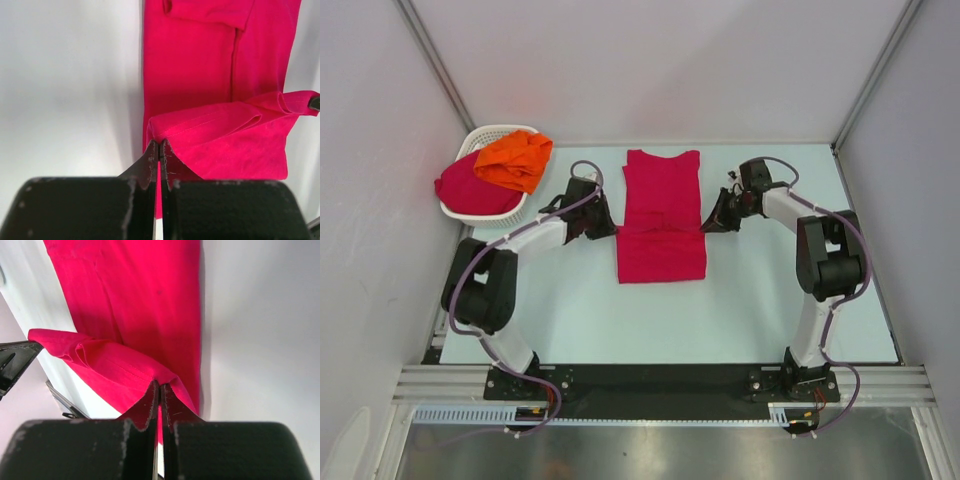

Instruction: Fold and stack the t-shirts

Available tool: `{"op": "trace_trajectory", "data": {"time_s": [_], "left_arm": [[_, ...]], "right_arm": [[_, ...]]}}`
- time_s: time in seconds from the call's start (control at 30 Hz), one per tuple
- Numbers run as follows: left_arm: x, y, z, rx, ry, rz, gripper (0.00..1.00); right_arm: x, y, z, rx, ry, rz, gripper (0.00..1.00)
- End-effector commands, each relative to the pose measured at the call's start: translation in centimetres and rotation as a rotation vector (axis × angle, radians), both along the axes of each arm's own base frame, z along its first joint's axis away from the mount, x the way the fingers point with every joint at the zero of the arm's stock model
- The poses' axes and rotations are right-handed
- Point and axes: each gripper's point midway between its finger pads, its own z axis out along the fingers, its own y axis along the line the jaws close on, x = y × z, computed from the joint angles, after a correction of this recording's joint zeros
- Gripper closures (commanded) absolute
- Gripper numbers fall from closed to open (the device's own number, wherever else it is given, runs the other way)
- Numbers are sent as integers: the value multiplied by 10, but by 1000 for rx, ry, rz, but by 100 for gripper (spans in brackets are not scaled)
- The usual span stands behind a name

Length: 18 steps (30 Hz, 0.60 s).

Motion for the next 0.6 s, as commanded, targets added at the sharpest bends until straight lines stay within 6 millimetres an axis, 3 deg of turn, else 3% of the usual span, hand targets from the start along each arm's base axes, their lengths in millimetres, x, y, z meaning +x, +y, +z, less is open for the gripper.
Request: {"op": "trace_trajectory", "data": {"time_s": [0.0,0.3,0.57], "left_arm": [[30,-1,17,2,-80,-15,100],[56,-10,13,9,-87,-38,100],[65,-7,-1,21,-57,-37,100]], "right_arm": [[22,-2,7,14,-39,-12,100],[41,-7,5,25,-38,-39,100],[51,-6,-1,21,-25,-40,100]]}}
